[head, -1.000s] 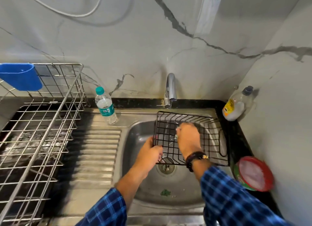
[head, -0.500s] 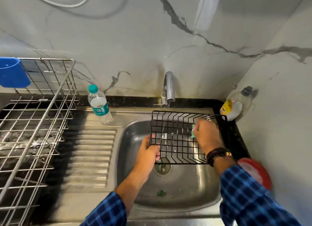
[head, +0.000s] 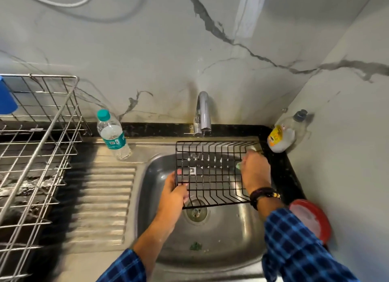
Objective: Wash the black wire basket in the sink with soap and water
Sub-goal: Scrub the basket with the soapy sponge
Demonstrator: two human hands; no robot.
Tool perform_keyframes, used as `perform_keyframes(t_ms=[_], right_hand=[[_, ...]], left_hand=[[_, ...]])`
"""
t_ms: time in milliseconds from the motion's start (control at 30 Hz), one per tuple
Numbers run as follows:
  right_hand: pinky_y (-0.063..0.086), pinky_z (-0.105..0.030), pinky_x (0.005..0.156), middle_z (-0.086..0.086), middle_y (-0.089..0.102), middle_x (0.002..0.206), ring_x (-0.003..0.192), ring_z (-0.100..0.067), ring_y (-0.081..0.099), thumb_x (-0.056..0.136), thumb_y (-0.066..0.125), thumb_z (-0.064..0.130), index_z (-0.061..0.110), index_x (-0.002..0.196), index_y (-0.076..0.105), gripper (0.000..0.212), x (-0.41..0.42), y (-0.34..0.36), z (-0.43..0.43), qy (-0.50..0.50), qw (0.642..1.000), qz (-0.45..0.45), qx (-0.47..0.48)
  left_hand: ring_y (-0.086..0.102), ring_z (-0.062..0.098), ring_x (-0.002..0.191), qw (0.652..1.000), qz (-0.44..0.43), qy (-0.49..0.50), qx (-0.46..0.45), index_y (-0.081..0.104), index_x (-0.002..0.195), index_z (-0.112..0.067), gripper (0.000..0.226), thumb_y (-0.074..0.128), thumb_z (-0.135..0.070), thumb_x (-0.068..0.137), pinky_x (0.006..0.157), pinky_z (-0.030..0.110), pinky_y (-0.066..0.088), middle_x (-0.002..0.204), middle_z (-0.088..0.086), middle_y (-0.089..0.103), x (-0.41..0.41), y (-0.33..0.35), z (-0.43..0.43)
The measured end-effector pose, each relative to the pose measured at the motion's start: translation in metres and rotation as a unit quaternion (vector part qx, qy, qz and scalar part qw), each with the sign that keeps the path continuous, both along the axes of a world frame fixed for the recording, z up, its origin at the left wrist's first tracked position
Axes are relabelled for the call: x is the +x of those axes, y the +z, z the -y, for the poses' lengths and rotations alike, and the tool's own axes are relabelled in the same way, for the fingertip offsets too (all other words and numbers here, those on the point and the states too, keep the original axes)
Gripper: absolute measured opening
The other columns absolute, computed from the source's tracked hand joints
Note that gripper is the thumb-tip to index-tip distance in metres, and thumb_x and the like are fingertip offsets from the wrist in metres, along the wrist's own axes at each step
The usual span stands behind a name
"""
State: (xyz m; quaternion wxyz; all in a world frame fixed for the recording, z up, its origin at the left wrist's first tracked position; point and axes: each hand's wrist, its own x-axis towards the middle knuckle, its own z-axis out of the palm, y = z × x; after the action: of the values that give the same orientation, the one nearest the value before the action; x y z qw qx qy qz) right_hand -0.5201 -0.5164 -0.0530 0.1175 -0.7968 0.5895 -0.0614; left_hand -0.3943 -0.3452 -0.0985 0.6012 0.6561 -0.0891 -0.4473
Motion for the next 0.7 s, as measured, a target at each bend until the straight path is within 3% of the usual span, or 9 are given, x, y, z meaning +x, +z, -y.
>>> perform_keyframes(t_ms=[133,267,367,433,533,667,700], right_hand=[[0.052,-0.023,0.072,-0.004,0.069,0.098,0.087,-0.015,0.065,0.097,0.06,0.019,0.015,0.099,0.065,0.006,0.038,-0.006,-0.02,0.031,0.997,0.033,0.056],[0.056,-0.029,0.08,-0.002,0.066,0.089,0.084,-0.018,0.065,0.091,0.059,0.008,0.018,0.085,0.06,0.012,0.073,-0.003,-0.057,0.183,0.966,0.092,0.156],[0.057,-0.038,0.084,-0.005,0.067,0.095,0.092,-0.025,0.066,0.092,0.058,0.008,0.022,0.089,0.061,0.014,0.047,-0.009,-0.044,0.202,0.971,-0.031,0.125],[0.055,-0.035,0.084,-0.006,0.067,0.1,0.099,-0.026,0.067,0.094,0.062,0.013,0.018,0.1,0.064,0.008,0.022,-0.01,-0.018,0.145,0.977,-0.13,0.092],[0.054,-0.034,0.085,-0.008,0.07,0.104,0.101,-0.027,0.067,0.093,0.064,0.013,0.014,0.102,0.068,0.01,0.011,-0.006,0.002,0.092,0.976,-0.174,0.09],[0.053,-0.032,0.088,-0.002,0.064,0.094,0.096,-0.021,0.065,0.092,0.068,0.017,0.019,0.092,0.067,0.002,0.055,-0.002,-0.043,0.177,0.962,-0.075,0.197],[0.053,-0.03,0.084,-0.001,0.065,0.091,0.093,-0.02,0.065,0.09,0.069,0.016,0.022,0.082,0.064,0.011,0.061,0.001,-0.054,0.204,0.954,-0.041,0.214]], left_hand=[[0.057,0.018,0.084,0.998,0.036,-0.051,0.004,0.051,0.133,-0.037,0.055,0.046,0.001,0.093,0.082,0.037,0.05,0.093,0.001,0.065,-0.011,0.002,0.007],[0.066,0.016,0.095,0.999,0.035,-0.039,-0.015,0.055,0.128,-0.031,0.047,0.045,-0.001,0.093,0.083,0.033,0.053,0.105,0.0,0.071,-0.015,0.01,0.02],[0.063,0.016,0.093,0.999,0.023,0.023,-0.037,0.056,0.115,-0.039,0.052,0.043,0.006,0.093,0.083,0.033,0.051,0.101,0.0,0.069,-0.004,0.015,0.021],[0.058,0.016,0.091,0.997,0.011,0.05,-0.051,0.055,0.119,-0.04,0.055,0.042,0.007,0.093,0.088,0.036,0.048,0.097,0.0,0.064,0.003,0.014,0.017],[0.058,0.013,0.095,0.996,0.006,0.054,-0.069,0.055,0.125,-0.036,0.057,0.041,0.009,0.093,0.093,0.035,0.048,0.097,-0.006,0.064,0.0,0.009,0.013],[0.056,0.008,0.08,0.994,0.056,0.039,-0.088,0.05,0.122,-0.028,0.056,0.042,0.015,0.087,0.073,0.027,0.047,0.092,-0.003,0.06,-0.009,0.008,0.02],[0.059,0.004,0.079,0.994,0.064,0.032,-0.088,0.047,0.123,-0.023,0.054,0.042,0.016,0.086,0.07,0.024,0.048,0.093,-0.001,0.061,-0.01,0.007,0.022]])
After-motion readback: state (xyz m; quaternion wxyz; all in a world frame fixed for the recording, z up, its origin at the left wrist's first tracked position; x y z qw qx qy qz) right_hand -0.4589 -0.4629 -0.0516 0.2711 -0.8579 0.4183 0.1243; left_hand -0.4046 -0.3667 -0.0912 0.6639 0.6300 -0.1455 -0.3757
